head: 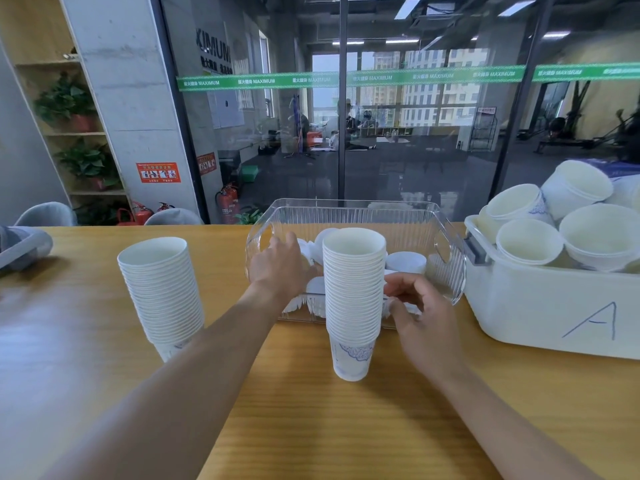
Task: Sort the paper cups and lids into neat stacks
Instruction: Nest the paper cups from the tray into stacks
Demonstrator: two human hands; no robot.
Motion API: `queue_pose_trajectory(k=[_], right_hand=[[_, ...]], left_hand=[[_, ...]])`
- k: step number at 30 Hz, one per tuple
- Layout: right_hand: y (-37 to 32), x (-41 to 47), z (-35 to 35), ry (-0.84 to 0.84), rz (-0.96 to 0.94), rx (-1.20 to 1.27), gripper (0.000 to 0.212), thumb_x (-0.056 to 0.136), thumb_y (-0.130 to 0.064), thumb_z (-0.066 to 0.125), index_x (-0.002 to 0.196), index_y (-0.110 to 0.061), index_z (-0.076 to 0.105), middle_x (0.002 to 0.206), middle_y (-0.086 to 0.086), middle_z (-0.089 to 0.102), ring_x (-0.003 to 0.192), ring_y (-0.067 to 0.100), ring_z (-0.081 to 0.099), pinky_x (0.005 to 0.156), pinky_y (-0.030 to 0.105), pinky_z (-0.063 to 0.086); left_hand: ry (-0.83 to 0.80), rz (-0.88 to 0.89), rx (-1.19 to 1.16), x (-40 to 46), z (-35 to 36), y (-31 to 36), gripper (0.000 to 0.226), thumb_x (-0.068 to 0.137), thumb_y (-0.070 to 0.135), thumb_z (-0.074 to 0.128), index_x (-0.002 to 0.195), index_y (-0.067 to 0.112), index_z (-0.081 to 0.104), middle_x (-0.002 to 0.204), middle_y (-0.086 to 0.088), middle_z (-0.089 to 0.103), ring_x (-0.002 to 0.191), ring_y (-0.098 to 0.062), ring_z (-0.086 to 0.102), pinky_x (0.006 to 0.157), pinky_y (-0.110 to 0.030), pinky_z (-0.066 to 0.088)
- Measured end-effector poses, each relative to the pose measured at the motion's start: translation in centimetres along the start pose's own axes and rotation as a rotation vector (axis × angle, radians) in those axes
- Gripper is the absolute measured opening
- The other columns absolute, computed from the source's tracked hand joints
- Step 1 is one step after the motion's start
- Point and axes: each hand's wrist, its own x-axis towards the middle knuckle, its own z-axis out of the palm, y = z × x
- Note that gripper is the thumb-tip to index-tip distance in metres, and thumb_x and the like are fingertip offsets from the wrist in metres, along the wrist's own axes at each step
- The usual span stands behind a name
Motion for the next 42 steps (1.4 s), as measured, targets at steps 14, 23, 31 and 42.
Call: queue_pose_trajectory(k=[14,23,31,42], right_hand=[[-1.4,-1.2,-0.3,-0.028,0.028,0.171,0.022,0.103,-0.038,0.057,0.121,-0.029,0.067,0.112,-0.015,0.074,0.109,0.006,0.068,0.089,0.024,0.053],[-2.0,-2.5,-0.1,-0.282,0.003,0.065,0.072,0.075,-0.067,0.073,0.138,-0.040,0.052,0.131,-0.023,0.065,0.125,0.003,0.059,0.103,0.034,0.051],[-1.8,-2.5,-0.4,-0.362,0.023,-0.018,0.066,0.076,-0.047,0.088,0.131,-0.048,0.051,0.124,-0.026,0.065,0.116,0.000,0.062,0.097,0.026,0.050],[-0.5,-2.6,0.4,-0.503,0.103,-0.192,0.076,0.069,-0.056,0.089,0.133,-0.048,0.049,0.118,-0.029,0.067,0.106,-0.008,0.064,0.093,0.029,0.057]], left_hand=[[0.324,0.122,-1.076,-2.5,-4.9,-1.6,0.054,0.086,0.033,0.084,0.128,0.024,0.052,0.113,0.013,0.062,0.099,-0.004,0.064,0.077,-0.011,0.054],[0.242,0.349,-1.399,-5.6,-11.7,-0.8,0.068,0.088,0.029,0.082,0.146,0.017,0.048,0.122,-0.001,0.075,0.109,-0.014,0.073,0.090,-0.030,0.059],[-0.018,0.456,-1.035,-6.4,-9.0,0.0,0.076,0.079,0.043,0.085,0.145,0.026,0.050,0.127,0.017,0.071,0.118,-0.004,0.066,0.103,-0.035,0.055],[0.152,0.293,-1.042,-12.4,-0.8,-6.6,0.021,0.094,0.024,0.076,0.114,0.030,0.071,0.111,0.017,0.074,0.108,-0.003,0.068,0.089,-0.022,0.055]])
